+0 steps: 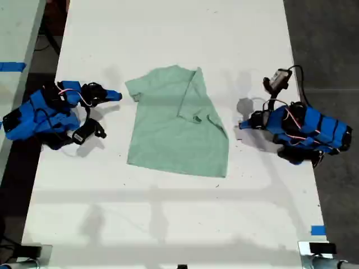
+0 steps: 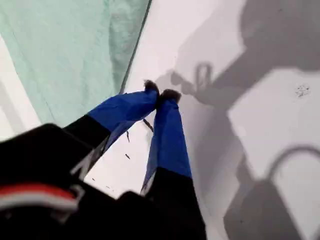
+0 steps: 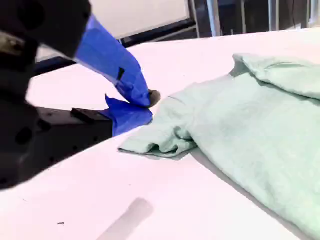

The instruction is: Fold t shirt

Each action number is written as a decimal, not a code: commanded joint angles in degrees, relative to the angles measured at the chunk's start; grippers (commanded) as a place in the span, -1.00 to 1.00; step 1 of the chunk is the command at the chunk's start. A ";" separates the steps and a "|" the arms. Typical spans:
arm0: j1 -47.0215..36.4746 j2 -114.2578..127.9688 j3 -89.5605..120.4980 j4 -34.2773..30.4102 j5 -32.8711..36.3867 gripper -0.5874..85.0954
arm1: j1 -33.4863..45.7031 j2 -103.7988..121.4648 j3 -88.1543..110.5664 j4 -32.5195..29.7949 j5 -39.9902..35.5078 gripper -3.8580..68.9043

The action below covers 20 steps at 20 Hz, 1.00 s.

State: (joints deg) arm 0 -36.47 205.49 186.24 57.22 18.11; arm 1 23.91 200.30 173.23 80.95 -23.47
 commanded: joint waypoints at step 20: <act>-16.08 -86.13 -68.91 10.63 8.61 -0.43 | 2.90 0.35 2.64 -0.18 -1.05 -0.83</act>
State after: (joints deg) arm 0 -46.14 131.57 128.41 65.83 22.85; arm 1 26.63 200.39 173.50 80.95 -23.99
